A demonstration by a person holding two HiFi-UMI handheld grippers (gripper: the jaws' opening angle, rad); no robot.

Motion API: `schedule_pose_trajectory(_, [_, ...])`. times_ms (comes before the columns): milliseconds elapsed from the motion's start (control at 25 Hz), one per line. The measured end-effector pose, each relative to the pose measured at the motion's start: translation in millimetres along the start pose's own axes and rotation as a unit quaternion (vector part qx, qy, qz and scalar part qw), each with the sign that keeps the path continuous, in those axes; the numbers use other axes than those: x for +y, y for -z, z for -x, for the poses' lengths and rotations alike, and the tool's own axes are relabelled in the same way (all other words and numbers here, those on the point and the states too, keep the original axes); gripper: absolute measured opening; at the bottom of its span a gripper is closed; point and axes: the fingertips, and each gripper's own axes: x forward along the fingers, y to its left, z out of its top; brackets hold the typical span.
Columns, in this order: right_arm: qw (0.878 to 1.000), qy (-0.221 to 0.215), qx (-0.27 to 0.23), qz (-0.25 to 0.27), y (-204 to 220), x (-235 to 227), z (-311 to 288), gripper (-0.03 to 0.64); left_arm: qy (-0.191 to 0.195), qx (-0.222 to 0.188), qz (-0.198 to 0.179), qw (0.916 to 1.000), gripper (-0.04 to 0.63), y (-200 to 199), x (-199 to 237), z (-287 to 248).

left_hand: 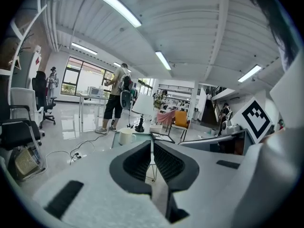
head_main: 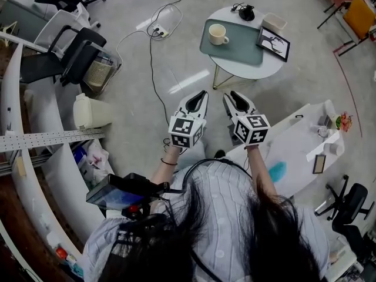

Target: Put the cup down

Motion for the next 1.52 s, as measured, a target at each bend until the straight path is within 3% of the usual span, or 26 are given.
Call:
schedule_pose_trajectory(400, [1.000, -0.013, -0.017, 0.008, 23, 10, 70, 0.097, -0.006, -0.015, -0.023, 0.9996, 0.018, 8, -58, 39])
schedule_pose_trajectory(800, [0.999, -0.034, -0.010, 0.030, 56, 38, 122, 0.072, -0.011, -0.017, -0.020, 0.9996, 0.018, 38, -101, 82])
schedule_pose_trajectory(1520, [0.996, -0.054, 0.000, 0.071, 78, 77, 155, 0.043, -0.026, -0.034, -0.010, 0.9990, 0.018, 54, -120, 129])
